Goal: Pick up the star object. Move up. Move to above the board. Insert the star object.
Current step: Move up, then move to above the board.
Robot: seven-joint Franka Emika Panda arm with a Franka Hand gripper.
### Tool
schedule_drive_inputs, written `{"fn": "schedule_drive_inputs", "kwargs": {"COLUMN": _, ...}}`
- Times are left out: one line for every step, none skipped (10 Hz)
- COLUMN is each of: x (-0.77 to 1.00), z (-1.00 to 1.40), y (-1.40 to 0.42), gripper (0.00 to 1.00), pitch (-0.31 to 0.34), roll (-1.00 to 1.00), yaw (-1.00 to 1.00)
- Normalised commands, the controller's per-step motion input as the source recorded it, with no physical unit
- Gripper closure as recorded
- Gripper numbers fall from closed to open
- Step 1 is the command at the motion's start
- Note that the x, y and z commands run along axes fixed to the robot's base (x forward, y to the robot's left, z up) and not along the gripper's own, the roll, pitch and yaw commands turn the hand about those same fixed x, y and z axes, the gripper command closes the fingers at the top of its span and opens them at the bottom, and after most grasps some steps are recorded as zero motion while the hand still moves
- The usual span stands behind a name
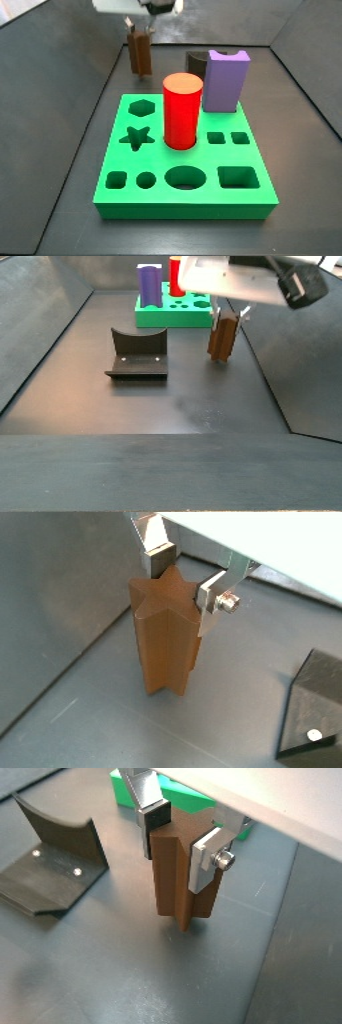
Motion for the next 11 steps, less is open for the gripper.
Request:
{"fn": "schedule_drive_inputs", "kwargs": {"x": -0.02, "z": 0.54, "y": 0.04, "gripper": 1.00, "pitch": 0.033, "roll": 0.03, "yaw": -0.01}}
{"fn": "schedule_drive_inputs", "kwargs": {"x": -0.02, "z": 0.44, "y": 0.03, "gripper": 1.00, "pitch": 0.033, "roll": 0.03, "yaw": -0.01}}
{"fn": "schedule_drive_inputs", "kwargs": {"x": -0.02, "z": 0.29, "y": 0.02, "gripper": 1.00, "pitch": 0.037, "roll": 0.04, "yaw": -0.01}}
{"fn": "schedule_drive_inputs", "kwargs": {"x": -0.10, "z": 1.00, "y": 0.29, "gripper": 1.00, "pitch": 0.062, "roll": 0.11, "yaw": 0.14}}
{"fn": "schedule_drive_inputs", "kwargs": {"x": -0.10, "z": 1.00, "y": 0.30, "gripper": 1.00, "pitch": 0.066, "roll": 0.11, "yaw": 0.13}}
{"fn": "schedule_drive_inputs", "kwargs": {"x": -0.10, "z": 1.00, "y": 0.27, "gripper": 1.00, "pitch": 0.066, "roll": 0.11, "yaw": 0.10}}
{"fn": "schedule_drive_inputs", "kwargs": {"x": -0.09, "z": 1.00, "y": 0.25, "gripper": 1.00, "pitch": 0.067, "roll": 0.11, "yaw": 0.06}}
{"fn": "schedule_drive_inputs", "kwargs": {"x": -0.09, "z": 1.00, "y": 0.23, "gripper": 1.00, "pitch": 0.070, "roll": 0.10, "yaw": 0.05}}
{"fn": "schedule_drive_inputs", "kwargs": {"x": -0.08, "z": 1.00, "y": 0.21, "gripper": 1.00, "pitch": 0.074, "roll": 0.09, "yaw": 0.04}}
{"fn": "schedule_drive_inputs", "kwargs": {"x": -0.07, "z": 1.00, "y": 0.19, "gripper": 1.00, "pitch": 0.075, "roll": 0.08, "yaw": 0.03}}
{"fn": "schedule_drive_inputs", "kwargs": {"x": -0.06, "z": 1.00, "y": 0.17, "gripper": 1.00, "pitch": 0.079, "roll": 0.08, "yaw": 0.03}}
